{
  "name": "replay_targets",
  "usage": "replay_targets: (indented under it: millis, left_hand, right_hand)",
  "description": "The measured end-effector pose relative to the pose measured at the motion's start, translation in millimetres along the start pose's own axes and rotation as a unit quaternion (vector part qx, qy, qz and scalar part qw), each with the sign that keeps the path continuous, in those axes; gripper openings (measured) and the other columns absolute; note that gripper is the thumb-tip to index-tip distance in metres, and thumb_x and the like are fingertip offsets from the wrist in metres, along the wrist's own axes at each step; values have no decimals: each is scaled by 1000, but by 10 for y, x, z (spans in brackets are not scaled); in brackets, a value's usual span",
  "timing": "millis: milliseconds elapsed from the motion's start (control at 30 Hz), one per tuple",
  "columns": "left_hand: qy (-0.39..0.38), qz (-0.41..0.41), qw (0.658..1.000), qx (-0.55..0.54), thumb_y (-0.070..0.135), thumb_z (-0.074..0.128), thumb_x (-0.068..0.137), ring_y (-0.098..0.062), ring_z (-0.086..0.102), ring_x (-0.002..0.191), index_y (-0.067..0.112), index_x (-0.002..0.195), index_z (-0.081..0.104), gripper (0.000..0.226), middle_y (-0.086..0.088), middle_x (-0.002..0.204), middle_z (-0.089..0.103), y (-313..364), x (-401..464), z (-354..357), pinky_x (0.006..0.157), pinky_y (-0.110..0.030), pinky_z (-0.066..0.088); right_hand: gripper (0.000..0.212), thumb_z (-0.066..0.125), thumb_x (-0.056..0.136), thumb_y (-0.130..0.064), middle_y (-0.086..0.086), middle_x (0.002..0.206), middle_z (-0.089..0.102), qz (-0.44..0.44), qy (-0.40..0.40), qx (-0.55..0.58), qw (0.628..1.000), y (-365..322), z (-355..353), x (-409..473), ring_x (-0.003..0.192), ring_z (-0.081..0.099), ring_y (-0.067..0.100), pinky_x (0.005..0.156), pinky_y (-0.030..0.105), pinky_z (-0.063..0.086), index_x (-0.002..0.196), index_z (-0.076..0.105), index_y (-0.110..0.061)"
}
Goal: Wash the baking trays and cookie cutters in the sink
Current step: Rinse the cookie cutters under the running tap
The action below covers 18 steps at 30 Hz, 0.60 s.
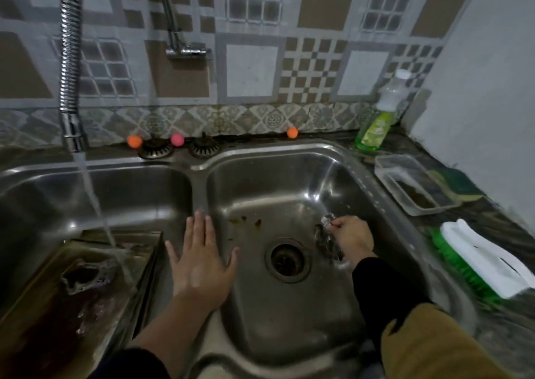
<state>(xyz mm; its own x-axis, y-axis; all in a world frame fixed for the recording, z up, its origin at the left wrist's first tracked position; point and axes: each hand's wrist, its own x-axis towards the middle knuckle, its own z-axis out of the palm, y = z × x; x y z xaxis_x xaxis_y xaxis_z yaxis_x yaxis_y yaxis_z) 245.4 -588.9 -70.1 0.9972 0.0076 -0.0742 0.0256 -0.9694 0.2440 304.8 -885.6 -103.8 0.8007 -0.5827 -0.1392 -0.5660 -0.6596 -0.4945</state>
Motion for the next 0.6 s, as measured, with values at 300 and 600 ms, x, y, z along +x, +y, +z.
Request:
replay_targets:
  millis: [300, 600]
  left_hand:
    - [10, -1, 1000, 20, 63, 19, 93, -13, -27, 142, 18, 150, -17, 81, 2, 155, -28, -10, 76, 20, 120, -48, -5]
    - [11, 8, 1000, 6, 60, 28, 93, -15, -22, 145, 15, 152, -14, 85, -1, 157, -24, 12, 84, -9, 119, -45, -8]
  right_hand:
    - [21, 61, 89, -30, 7, 107, 67, -21, 23, -144, 989, 81, 357, 274, 103, 61, 25, 81, 35, 53, 108, 68, -24]
    - [42, 69, 84, -38, 8, 113, 69, -135, -23, 31, 990, -164, 199, -194, 106, 62, 24, 89, 32, 50, 124, 63, -26]
